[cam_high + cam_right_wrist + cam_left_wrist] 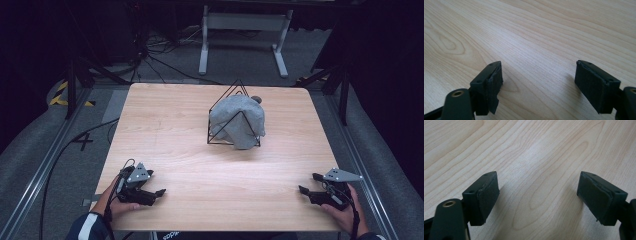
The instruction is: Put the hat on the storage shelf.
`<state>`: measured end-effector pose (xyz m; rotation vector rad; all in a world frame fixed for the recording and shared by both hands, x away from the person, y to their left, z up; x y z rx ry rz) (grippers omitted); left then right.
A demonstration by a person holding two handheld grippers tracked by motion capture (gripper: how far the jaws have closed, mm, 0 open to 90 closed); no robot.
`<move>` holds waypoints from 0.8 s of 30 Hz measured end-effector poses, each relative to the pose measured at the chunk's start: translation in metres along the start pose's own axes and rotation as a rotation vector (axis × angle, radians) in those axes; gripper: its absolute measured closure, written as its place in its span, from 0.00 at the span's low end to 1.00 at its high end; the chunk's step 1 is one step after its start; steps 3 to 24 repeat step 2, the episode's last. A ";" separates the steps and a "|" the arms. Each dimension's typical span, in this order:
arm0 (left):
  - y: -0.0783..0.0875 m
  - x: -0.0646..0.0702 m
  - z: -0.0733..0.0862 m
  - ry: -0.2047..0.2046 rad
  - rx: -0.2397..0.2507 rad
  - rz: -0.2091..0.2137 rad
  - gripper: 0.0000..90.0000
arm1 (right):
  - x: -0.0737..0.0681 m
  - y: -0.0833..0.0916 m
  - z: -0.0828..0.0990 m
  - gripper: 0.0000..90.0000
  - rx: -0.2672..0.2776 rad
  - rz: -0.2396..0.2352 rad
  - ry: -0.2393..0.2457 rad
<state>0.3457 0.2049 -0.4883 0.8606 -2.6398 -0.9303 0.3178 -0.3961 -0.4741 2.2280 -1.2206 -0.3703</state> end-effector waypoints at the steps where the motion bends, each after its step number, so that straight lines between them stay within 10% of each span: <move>1: 0.000 0.000 0.000 0.000 -0.001 -0.001 0.20 | 0.000 0.000 0.000 0.25 0.000 0.001 0.001; 24: 0.000 0.000 0.000 0.005 0.000 -0.001 0.20 | 0.000 0.000 0.000 0.25 0.001 0.002 0.000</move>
Point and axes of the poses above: each handheld gripper's, and its own axes: y roughly backward along the jaws, z roughly out of its underside, x roughly to its right, the point moved 1 cm from there along -y, roughly forward along the jaws, and after that the axes turned 5 degrees about x, right-handed, at the moved point
